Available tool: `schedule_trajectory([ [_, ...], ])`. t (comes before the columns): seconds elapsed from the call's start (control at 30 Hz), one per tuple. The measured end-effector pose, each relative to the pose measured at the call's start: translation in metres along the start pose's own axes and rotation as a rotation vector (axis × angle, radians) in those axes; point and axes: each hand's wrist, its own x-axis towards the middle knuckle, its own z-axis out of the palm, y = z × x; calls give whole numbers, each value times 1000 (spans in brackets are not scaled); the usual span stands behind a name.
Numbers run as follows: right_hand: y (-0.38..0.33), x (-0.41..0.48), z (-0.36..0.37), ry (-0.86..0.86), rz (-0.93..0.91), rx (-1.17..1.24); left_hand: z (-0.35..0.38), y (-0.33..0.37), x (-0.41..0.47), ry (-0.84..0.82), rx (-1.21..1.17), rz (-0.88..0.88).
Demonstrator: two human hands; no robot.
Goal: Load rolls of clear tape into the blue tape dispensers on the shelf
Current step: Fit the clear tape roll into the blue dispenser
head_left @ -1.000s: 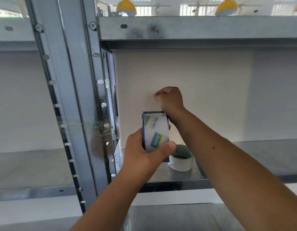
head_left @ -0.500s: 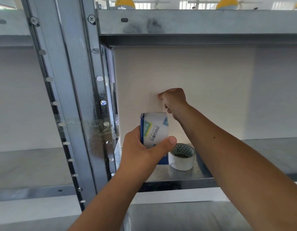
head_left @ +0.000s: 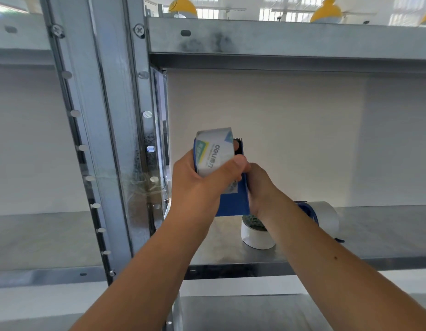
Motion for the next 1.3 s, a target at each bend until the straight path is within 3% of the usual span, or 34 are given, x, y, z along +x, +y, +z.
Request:
schedule_trajectory([
  [0.17,19,-11,-13,-149,226,256,2,-6,0,-2,-5,-12],
  [0.63,46,-31,-21,-163,31,438,1,0,8,-54,-126,-8],
  [0.87,40,-48,-8,-196,119,535,-13,-34,10,-113,115,-34],
  [1.07,44,-52,-2,-198,238,584,-30,-48,7,-150,157,-93],
  [1.3,66,-55,2,-167,398,590,-40,-83,3,42,281,-179],
])
